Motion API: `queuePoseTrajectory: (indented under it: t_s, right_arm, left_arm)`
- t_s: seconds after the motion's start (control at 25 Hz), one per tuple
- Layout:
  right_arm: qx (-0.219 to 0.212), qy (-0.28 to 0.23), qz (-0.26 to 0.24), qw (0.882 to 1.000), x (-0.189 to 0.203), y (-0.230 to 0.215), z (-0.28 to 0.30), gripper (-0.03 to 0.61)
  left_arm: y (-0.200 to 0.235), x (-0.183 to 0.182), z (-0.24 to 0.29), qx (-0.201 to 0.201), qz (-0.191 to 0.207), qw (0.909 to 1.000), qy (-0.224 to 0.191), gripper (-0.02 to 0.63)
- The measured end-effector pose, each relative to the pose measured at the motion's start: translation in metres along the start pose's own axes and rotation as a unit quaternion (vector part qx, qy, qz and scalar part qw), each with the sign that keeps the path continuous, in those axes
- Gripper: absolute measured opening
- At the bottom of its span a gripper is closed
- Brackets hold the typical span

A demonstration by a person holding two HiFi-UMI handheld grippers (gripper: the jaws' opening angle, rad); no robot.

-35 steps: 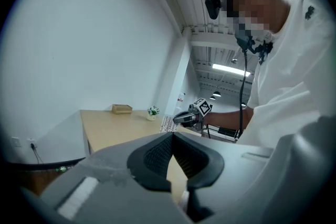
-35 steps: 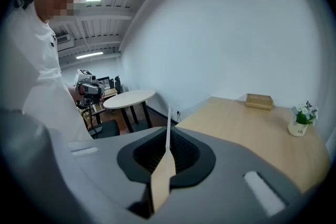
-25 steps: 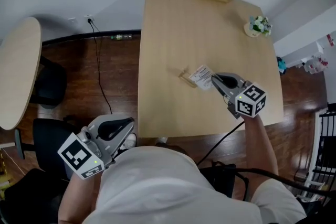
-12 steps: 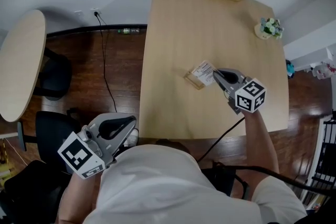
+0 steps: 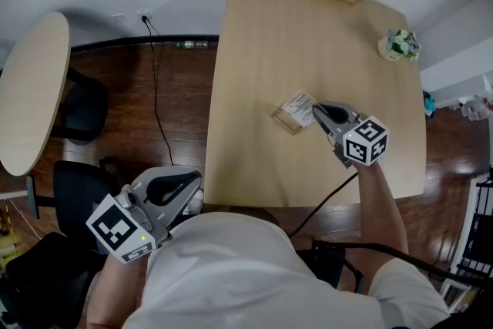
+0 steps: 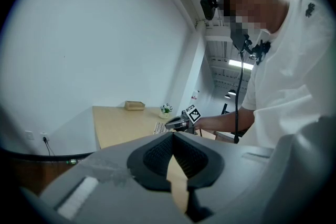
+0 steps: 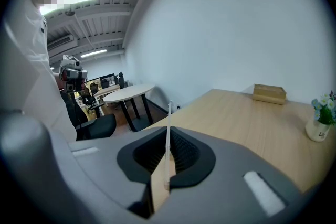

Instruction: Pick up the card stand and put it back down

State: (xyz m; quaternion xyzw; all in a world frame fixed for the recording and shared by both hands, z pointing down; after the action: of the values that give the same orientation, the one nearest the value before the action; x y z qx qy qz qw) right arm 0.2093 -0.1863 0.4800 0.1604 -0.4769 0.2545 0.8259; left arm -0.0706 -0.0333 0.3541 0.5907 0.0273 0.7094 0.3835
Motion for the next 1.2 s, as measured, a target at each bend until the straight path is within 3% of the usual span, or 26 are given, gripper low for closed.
queuePoseTrajectory:
  t_s: [1.2]
  right_arm:
    - [-0.019, 0.020, -0.013, 1.000, 0.028, 0.009, 0.024, 0.020]
  left_arm:
    - [0.006, 0.000, 0.003, -0.002, -0.012, 0.9999, 0.005, 0.002]
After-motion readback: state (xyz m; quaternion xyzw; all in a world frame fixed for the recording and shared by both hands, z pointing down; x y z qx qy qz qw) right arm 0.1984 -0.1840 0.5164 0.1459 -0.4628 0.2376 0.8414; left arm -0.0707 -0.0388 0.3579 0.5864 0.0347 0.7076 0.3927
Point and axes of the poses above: the fingertips, and each gripper's own axes: z forward along the fingers, y to its left, x out of its underside, the point moved 2 cm from there along -z, backward along the fingers, and after that the axes turned 13 degrees about -z, right-handed, at the moved point
